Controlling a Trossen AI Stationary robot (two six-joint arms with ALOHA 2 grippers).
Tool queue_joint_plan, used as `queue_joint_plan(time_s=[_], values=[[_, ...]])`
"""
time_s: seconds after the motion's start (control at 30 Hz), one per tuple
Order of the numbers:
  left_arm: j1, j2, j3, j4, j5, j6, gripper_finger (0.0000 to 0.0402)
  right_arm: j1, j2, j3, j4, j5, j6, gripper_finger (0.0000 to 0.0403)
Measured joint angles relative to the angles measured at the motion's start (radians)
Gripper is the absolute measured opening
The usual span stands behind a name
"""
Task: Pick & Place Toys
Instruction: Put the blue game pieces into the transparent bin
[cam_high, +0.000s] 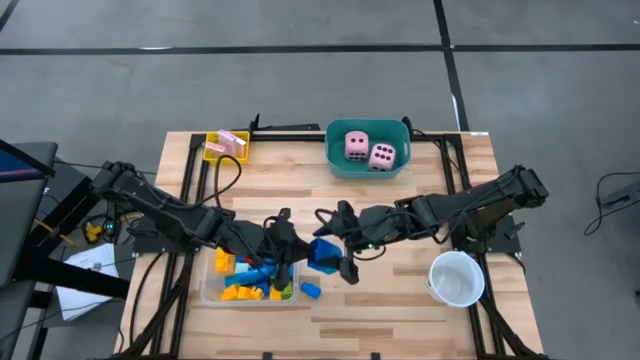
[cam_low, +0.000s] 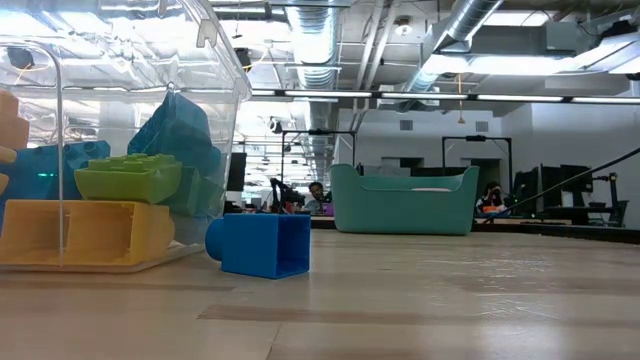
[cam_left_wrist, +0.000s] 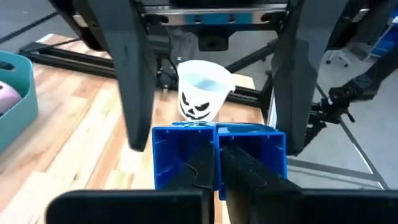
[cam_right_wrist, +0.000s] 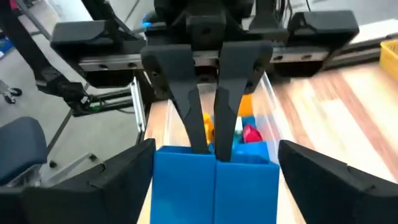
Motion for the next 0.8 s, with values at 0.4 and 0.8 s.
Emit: queue_joint_plan(time_s=[0.4, 0.8], values=[[-0.010, -0.024, 0.000, -0.091, 0.044, -0.043, 0.0006, -0.003, -0.018, 0.000, 0.067, 0.048, 0.002, 0.0395], [-0.087, -0.219, 0.002, -0.537, 0.068, -0.237, 0.0004, -0.006, -0.137, -0.001, 0.057, 0.109, -0.038, 0.0387]])
